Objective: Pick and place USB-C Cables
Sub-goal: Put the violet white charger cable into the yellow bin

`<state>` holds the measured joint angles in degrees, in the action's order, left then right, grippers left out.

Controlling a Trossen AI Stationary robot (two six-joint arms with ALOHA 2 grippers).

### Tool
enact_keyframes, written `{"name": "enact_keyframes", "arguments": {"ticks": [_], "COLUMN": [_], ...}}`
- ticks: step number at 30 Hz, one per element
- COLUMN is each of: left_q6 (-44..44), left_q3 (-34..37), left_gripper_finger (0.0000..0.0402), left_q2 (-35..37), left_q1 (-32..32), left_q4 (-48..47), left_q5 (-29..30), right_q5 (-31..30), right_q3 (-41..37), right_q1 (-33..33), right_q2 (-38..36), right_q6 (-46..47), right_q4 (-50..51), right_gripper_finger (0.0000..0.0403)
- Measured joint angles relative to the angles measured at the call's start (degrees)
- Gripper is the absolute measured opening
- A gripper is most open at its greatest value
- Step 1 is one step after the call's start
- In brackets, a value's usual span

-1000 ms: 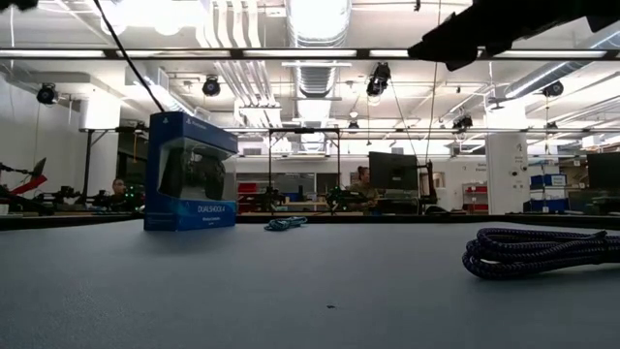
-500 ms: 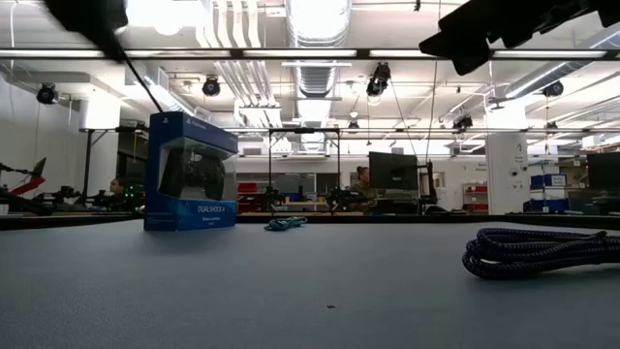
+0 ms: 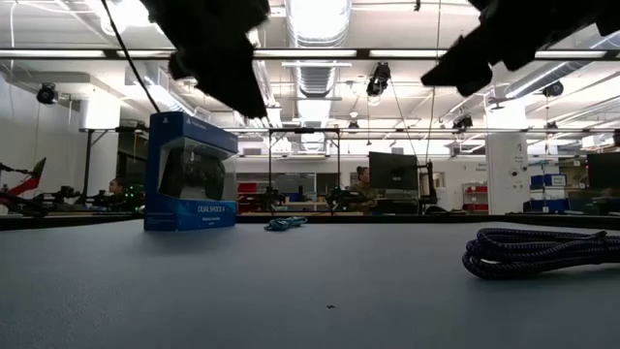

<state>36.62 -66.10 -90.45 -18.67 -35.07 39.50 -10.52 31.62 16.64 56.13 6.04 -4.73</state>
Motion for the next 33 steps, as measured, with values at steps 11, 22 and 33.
{"name": "enact_keyframes", "arguments": {"ticks": [11,22,33], "left_q6": [0.08,-2.04,-4.42], "left_q3": [4.01,12.21,16.65], "left_gripper_finger": [0.0109,0.0109,0.0109], "left_q2": [-2.15,-2.19,-2.19], "left_q1": [3.31,7.58,10.21], "left_q4": [7.66,35.87,44.17], "left_q5": [0.56,3.88,4.38], "right_q5": [-0.16,-6.57,0.82], "right_q3": [-0.02,-0.06,-0.07], "right_q1": [-0.05,-0.18,-0.39], "right_q2": [6.38,5.6,3.55], "right_q6": [0.18,-10.25,-2.84], "right_q4": [0.01,-0.29,0.24], "right_gripper_finger": [0.0205,0.0205,0.0205]}}
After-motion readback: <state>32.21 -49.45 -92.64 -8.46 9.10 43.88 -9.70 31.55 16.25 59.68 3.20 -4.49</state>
